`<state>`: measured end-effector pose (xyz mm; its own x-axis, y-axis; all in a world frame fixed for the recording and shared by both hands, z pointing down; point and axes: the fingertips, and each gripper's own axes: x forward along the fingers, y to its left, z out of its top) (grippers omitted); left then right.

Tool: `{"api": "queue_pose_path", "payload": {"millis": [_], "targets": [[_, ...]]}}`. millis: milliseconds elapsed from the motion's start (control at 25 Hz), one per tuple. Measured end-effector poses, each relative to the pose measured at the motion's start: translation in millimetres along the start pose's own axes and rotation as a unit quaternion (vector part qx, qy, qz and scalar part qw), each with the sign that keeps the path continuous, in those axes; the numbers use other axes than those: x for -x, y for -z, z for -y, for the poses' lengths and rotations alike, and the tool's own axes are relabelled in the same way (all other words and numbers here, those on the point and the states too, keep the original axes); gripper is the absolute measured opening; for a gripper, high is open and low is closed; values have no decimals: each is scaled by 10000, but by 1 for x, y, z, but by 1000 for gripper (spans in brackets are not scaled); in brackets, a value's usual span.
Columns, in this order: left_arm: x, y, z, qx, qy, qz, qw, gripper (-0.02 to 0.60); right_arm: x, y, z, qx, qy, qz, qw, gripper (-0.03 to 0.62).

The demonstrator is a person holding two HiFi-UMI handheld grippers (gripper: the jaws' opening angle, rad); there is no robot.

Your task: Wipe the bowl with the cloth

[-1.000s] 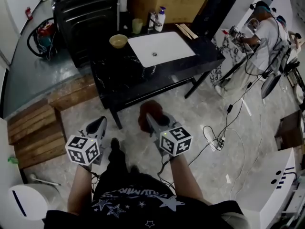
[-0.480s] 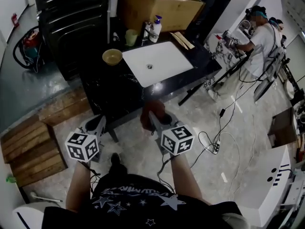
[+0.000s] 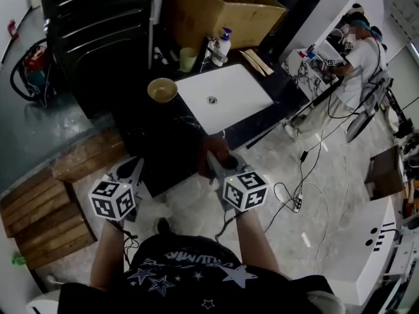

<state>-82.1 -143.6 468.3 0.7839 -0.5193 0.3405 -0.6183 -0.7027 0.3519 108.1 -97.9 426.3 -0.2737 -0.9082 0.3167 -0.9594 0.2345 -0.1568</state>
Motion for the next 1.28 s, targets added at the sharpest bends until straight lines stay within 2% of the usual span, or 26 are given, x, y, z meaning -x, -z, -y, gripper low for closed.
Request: {"api": "queue_pose_path", "payload": {"millis": [240,520,680,800,1080,1280], "targets": [[-18,-9,-26,-76,195,-99,9997,9,-24,4,4,9,182,-117,9998,60],[-42,-20,-42,-47,148,-113,9998,9,-51,2,24,-34,148,-227,9996,60],[-54,-34,-50,-48,-34,24,10000,9,-78,-11,41,-130,-141,-189,9996,60],[-70,-44,-57,-86,-266,23,9996,9,-102,-27,62,103,-349,-209,9991,60],[-109,-75,-74,92,-882,144,9960,9,-158,-54,100,278,-841,-352,9954,60],[-138,-80,-87,315,-1115,61,9932,9,-193,-62,119,320,-1162,-396,9919,60]]}}
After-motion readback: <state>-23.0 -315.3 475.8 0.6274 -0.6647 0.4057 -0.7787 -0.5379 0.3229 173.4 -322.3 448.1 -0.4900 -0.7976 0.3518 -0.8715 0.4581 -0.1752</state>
